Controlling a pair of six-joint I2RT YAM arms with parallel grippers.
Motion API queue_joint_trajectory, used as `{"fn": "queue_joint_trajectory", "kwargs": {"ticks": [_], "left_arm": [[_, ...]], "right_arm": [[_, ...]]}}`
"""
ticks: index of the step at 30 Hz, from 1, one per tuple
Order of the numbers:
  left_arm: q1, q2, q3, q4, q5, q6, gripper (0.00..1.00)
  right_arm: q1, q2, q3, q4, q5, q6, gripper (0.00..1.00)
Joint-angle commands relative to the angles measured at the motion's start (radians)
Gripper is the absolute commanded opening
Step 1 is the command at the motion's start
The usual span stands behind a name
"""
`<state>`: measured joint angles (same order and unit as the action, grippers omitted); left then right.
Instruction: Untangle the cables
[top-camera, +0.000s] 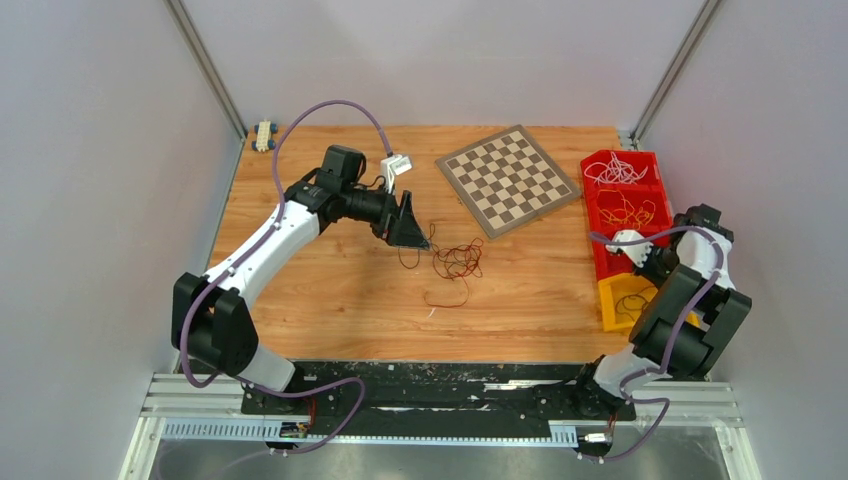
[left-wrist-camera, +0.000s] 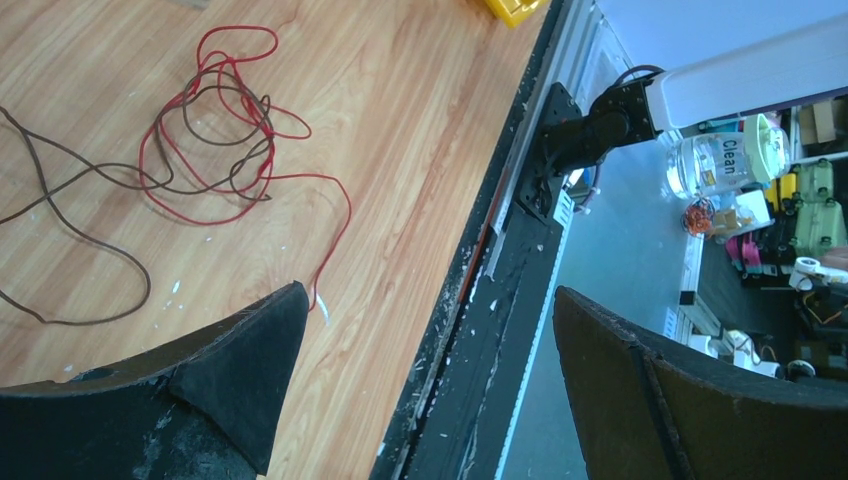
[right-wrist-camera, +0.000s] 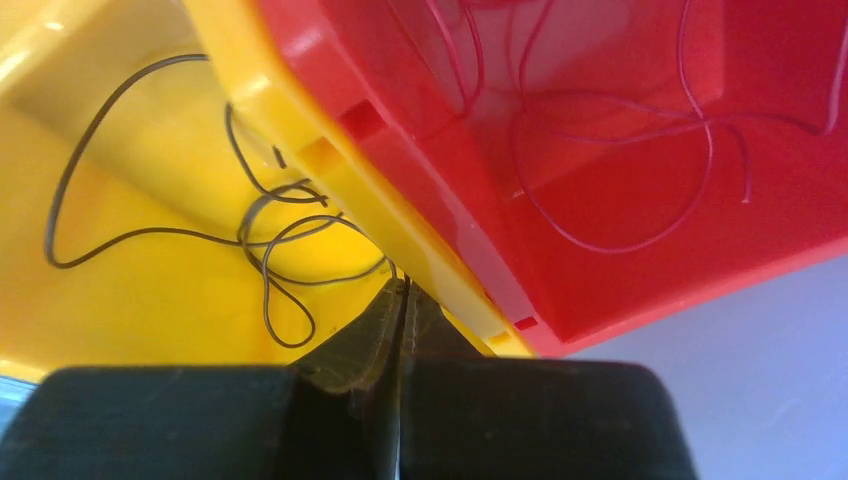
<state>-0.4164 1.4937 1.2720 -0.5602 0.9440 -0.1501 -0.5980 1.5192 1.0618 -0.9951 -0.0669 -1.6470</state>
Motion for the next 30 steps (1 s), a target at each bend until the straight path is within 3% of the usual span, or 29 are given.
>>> {"fn": "queue_joint_trajectory", "kwargs": {"ticks": [1, 5, 8, 9, 12, 15, 20, 25, 30], "left_arm": [[0.007, -0.001, 0.020, -0.009, 0.012, 0.035, 1.00], [0.011, -0.008, 0.013, -0.010, 0.001, 0.042, 1.00], [0.016, -0.007, 0.009, -0.013, -0.008, 0.057, 1.00], [0.018, -0.007, 0.009, -0.023, -0.010, 0.073, 1.00], [0.028, -0.019, -0.003, -0.049, -0.045, 0.128, 1.00], [0.039, -0.034, -0.035, -0.048, -0.099, 0.215, 1.00], [0.053, 0.018, -0.065, 0.008, -0.130, 0.222, 1.00], [0.068, 0.195, 0.003, 0.052, -0.146, 0.206, 0.96], [0.070, 0.336, 0.081, 0.151, -0.060, 0.092, 0.85]], "right_arm": [[-0.019, 0.017, 0.042, 0.164, 0.031, 0.045, 0.00], [-0.023, -0.007, 0.004, 0.182, 0.058, 0.008, 0.01], [-0.023, -0.049, -0.012, 0.083, 0.030, -0.035, 0.39], [-0.021, -0.069, -0.010, 0.050, 0.010, -0.043, 0.47], [-0.007, -0.123, 0.035, -0.094, -0.087, -0.048, 0.55], [0.043, -0.156, 0.128, -0.282, -0.259, 0.004, 0.57], [0.327, -0.155, 0.207, -0.306, -0.475, 0.357, 0.62], [0.666, -0.031, 0.223, -0.065, -0.566, 0.817, 0.66], [0.841, 0.150, 0.257, 0.168, -0.545, 1.097, 0.60]]}}
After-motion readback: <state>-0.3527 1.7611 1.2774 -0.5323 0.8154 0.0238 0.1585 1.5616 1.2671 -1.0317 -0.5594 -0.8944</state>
